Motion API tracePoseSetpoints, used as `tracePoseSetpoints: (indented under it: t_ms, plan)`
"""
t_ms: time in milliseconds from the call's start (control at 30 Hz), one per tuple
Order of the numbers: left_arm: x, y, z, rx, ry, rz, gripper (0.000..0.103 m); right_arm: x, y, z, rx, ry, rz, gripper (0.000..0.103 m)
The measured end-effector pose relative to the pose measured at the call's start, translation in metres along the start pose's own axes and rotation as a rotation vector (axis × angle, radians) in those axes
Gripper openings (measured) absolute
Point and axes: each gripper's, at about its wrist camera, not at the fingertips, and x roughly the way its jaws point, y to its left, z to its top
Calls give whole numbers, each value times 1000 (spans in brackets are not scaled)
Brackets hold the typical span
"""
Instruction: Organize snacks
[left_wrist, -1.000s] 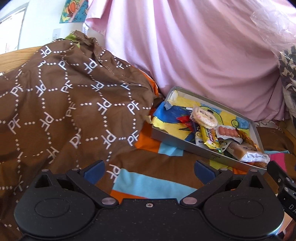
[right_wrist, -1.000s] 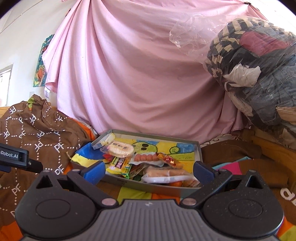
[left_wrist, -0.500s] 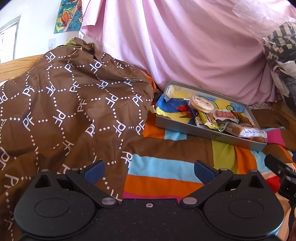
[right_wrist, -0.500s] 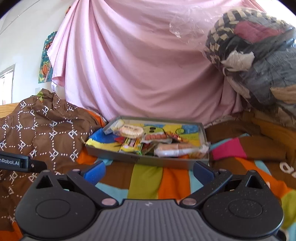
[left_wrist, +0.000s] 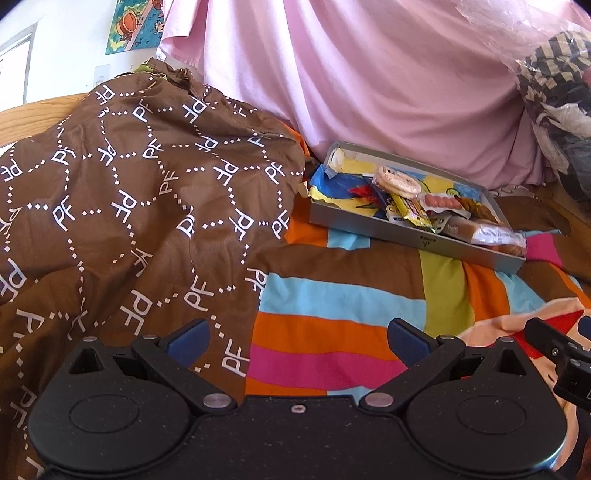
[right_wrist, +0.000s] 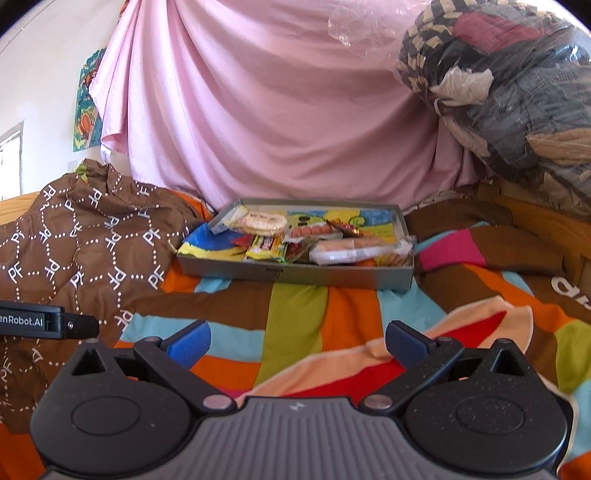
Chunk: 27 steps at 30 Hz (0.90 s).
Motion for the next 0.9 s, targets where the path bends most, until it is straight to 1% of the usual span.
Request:
tracePoseSetpoints:
  t_ms: [200, 333, 500, 900]
  plan:
    - [-2, -2, -5, 35, -1, 12, 102, 3, 4, -11, -12, 58, 19, 103]
    - [-4, -2, -10, 71, -3, 19, 102, 6, 4, -15, -11, 85, 12, 103]
    - [-7, -1, -16, 95, 1, 26, 102, 6, 3, -15, -5, 87, 10, 103]
    - [-9, 2, -19, 101, -1, 37, 102, 2, 3, -17, -4, 78, 6, 103]
